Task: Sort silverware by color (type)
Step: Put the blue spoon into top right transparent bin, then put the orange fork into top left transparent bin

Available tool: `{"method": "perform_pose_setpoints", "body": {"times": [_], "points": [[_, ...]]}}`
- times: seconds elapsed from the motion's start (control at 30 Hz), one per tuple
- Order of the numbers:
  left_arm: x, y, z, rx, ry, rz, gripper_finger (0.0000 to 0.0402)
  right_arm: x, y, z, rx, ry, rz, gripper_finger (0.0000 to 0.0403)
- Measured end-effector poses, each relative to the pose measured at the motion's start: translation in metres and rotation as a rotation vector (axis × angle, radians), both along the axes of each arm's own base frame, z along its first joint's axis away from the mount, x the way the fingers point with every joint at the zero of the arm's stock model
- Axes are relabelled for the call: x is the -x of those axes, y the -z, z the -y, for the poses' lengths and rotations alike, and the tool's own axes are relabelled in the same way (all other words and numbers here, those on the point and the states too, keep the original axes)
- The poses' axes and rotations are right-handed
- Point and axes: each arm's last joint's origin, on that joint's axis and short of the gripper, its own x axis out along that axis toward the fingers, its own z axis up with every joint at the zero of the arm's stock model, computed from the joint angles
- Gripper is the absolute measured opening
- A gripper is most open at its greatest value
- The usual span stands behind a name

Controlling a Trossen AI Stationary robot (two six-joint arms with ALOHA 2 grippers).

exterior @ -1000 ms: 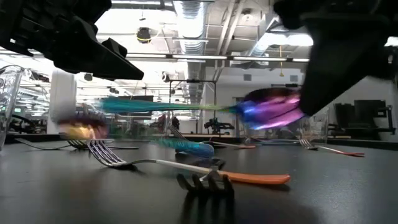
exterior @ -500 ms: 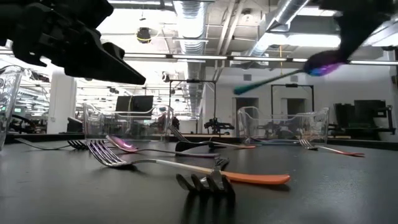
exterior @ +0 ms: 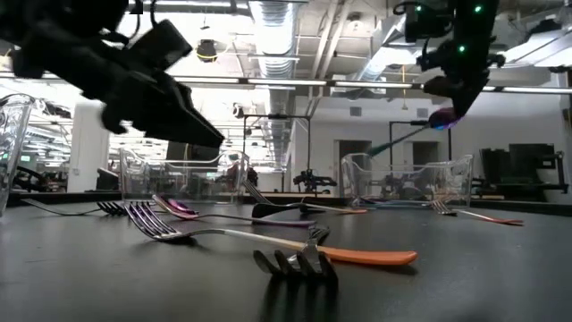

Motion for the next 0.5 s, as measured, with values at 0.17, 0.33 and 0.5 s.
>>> {"method": "perform_pose_setpoints", "body": {"times": [0.17,0.33,0.5], "points": [[-0.006,-0.001,-0.028,0.02,-0.057,0.007,0.0124,0.005,0.014,0.039,-0.162,-0.065,0.101,0.0016],[-0.009,-0.002,-0.051,0.08,-0.075,0.015,0.0124,0.008,0.021,0.054,-0.208,-0.052,0.103,0.0084],[-0.012,-0.008,-0.07,0.07,-0.111,0.081,0.0124,0.006,0.016,0.043,-0.202,-0.07,0.131,0.017]]}}
